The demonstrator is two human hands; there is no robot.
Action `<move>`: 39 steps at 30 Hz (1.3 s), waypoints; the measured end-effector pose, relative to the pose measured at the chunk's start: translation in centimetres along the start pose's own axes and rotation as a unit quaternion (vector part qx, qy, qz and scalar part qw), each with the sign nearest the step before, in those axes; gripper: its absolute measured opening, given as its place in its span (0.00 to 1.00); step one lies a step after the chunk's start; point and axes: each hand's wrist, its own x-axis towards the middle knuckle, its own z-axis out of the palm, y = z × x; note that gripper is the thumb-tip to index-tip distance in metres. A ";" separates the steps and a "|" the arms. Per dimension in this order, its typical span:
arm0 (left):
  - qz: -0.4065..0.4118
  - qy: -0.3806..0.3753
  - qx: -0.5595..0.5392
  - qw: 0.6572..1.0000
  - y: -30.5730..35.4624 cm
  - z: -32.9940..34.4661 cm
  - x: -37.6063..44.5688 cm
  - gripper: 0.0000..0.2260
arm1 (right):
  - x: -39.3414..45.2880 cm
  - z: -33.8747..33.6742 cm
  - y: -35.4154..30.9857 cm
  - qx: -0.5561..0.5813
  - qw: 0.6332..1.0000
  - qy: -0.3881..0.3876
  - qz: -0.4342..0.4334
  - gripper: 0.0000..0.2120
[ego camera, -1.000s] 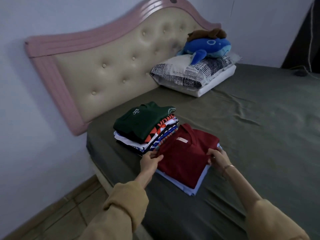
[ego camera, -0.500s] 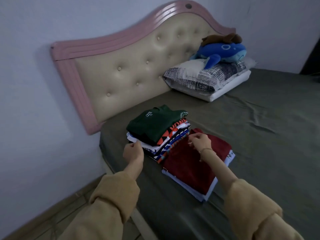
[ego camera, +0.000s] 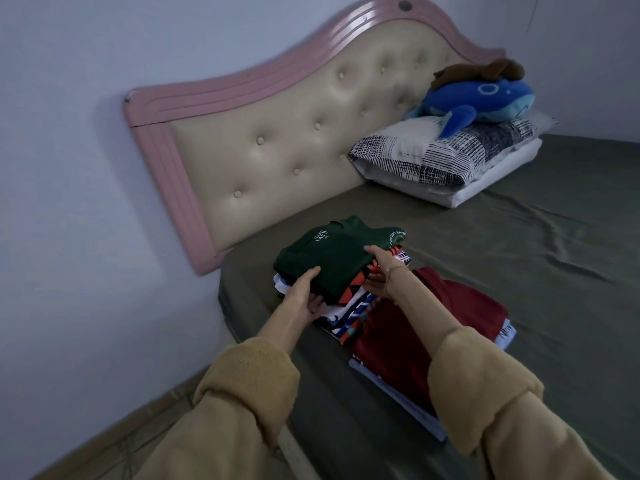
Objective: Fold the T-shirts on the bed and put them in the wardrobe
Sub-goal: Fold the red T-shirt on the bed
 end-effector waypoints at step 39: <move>0.047 -0.176 0.002 0.983 -8.7 5.0 -3.3 0.20 | -1.8 -14.4 -0.3 0.193 0.973 -0.100 -0.079 0.08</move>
